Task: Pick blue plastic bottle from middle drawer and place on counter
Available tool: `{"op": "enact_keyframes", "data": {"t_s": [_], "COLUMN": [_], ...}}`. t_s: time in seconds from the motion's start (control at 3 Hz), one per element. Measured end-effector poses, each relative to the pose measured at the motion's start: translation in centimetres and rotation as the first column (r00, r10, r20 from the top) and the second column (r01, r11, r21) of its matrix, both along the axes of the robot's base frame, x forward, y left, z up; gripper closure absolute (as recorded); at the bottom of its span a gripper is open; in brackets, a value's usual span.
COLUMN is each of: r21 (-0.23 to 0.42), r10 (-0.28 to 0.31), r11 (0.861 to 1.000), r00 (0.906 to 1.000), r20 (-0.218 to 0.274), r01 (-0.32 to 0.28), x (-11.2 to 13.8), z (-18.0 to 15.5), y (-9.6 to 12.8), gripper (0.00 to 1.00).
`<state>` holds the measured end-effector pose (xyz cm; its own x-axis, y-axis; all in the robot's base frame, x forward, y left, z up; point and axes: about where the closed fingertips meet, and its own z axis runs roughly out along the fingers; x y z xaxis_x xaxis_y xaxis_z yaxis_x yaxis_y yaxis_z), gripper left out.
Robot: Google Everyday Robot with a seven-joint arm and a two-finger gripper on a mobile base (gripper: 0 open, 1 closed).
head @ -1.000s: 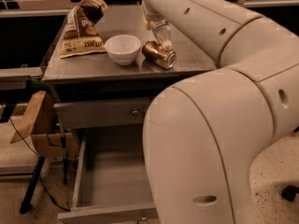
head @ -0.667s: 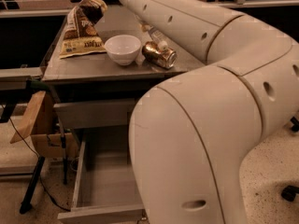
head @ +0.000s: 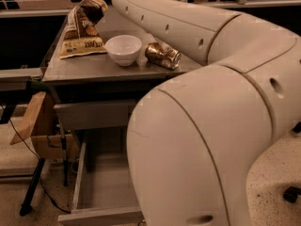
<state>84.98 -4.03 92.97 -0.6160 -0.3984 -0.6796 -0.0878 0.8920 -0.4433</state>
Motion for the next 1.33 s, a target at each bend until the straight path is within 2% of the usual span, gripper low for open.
{"op": "enact_keyframes", "data": {"t_s": [0.33, 0.67, 1.0, 1.33], "r21": [-0.079, -0.076, -0.013, 0.042], "r10": [-0.018, 0.026, 0.135, 0.217], "r11": [0.997, 0.997, 0.991, 0.973], "r00": [0.9978, 0.9928, 0.977, 0.9569], "r20": [0.064, 0.117, 0.165, 0.193], "r01": [0.023, -0.017, -0.134, -0.229], "x": [-0.8, -2.0, -3.2, -4.1], "z": [0.8, 2.7, 5.8, 7.7], "y": [-1.8, -4.1, -7.2, -8.3], "gripper": [1.0, 1.0, 1.0, 1.0]}}
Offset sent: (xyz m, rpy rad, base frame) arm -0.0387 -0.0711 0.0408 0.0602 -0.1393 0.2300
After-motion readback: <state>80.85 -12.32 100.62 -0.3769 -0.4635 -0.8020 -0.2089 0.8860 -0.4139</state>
